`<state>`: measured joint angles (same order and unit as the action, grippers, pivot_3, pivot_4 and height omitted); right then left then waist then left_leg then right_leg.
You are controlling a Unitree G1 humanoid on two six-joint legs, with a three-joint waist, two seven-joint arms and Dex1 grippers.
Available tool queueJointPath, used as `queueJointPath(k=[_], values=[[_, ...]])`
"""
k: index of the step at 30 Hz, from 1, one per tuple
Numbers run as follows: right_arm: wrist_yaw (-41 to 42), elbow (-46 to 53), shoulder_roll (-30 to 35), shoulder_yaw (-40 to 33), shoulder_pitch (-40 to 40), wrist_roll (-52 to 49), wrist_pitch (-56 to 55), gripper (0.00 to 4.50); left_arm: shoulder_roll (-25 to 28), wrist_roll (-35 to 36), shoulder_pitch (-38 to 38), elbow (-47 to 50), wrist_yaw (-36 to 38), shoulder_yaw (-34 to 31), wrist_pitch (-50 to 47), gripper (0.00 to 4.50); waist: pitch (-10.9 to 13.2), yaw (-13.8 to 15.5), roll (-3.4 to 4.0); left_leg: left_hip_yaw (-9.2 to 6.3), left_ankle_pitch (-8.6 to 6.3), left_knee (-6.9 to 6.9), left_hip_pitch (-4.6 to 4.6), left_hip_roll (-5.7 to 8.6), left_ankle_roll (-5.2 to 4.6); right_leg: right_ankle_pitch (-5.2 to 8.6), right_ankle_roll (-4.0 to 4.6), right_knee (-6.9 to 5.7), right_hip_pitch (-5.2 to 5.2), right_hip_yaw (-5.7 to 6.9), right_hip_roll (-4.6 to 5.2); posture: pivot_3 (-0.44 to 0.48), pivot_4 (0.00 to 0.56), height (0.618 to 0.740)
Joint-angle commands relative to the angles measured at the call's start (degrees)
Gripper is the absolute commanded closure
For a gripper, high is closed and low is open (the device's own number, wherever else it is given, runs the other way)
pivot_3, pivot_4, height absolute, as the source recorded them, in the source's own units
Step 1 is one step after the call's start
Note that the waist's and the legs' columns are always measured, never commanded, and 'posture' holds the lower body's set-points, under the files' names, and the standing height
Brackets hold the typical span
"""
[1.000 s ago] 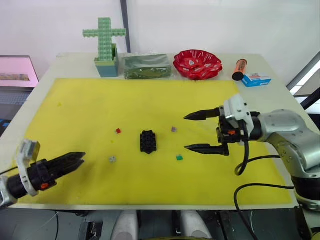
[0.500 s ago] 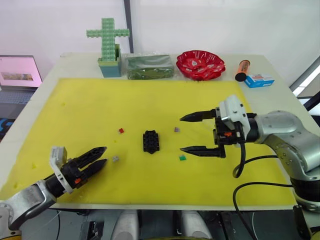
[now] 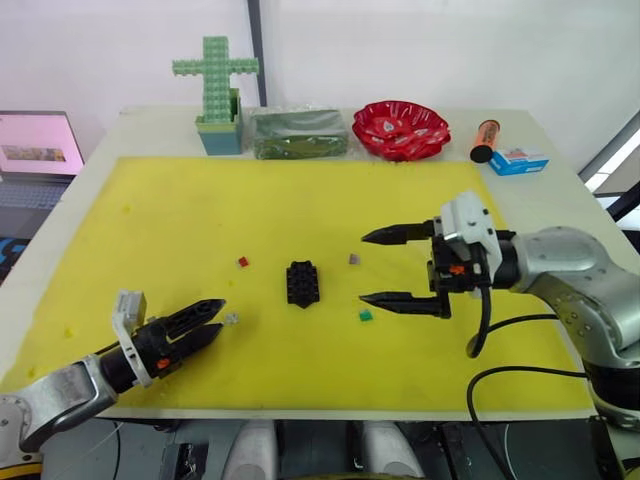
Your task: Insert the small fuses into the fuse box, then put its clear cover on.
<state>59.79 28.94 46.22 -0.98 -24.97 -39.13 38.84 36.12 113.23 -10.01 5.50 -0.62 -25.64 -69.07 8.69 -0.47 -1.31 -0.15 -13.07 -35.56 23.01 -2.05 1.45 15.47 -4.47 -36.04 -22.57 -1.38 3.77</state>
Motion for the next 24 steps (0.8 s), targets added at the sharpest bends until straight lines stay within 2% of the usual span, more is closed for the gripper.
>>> queueJointPath(k=[1,7,13,20,24], values=[[-0.75,2.13,0.62,-1.82,0.06,-0.99,-0.36,0.03,-1.45,-0.23,0.72,-0.33,-3.03,2.97,0.43,0.00,0.00,0.27,0.01,-0.01,0.00,0.00,0.00,0.03,0.00,0.00,0.00,0.00,0.02,0.00,0.03,0.000,0.150,0.740],[-1.31,1.63,1.00,-2.16,-0.50,-1.40,0.05,0.03,-1.97,-0.23,3.95,-1.96,-4.57,5.15,-0.71,0.00,-0.01,1.44,0.06,-0.02,0.00,-0.10,-0.14,0.18,0.00,0.01,0.02,0.13,0.10,0.05,0.16,0.000,0.150,0.740],[-2.12,1.82,1.14,-2.32,-0.19,-1.63,0.35,0.03,-2.12,-0.23,4.31,-1.83,-4.26,6.33,-1.66,0.00,-0.02,1.31,0.17,0.04,-0.01,-0.08,-0.18,0.40,0.02,0.01,0.02,0.51,0.28,0.06,0.78,0.000,0.150,0.740],[-3.11,2.09,0.95,-2.53,-0.16,-2.03,0.72,0.03,-5.58,-0.23,5.61,-1.68,-8.51,6.18,1.05,0.00,-0.07,1.36,0.30,0.08,-0.01,-0.08,-0.05,0.93,0.02,0.00,0.03,0.80,0.39,0.04,1.43,0.000,0.150,0.740],[-3.36,1.85,1.00,-2.25,-0.52,-2.30,0.85,0.03,-5.63,-0.23,6.07,-0.13,-7.70,8.04,-0.24,0.00,-0.08,1.35,0.31,0.09,-0.01,-0.10,0.03,1.22,0.01,0.00,0.03,0.85,0.39,0.07,1.77,0.000,0.150,0.740]])
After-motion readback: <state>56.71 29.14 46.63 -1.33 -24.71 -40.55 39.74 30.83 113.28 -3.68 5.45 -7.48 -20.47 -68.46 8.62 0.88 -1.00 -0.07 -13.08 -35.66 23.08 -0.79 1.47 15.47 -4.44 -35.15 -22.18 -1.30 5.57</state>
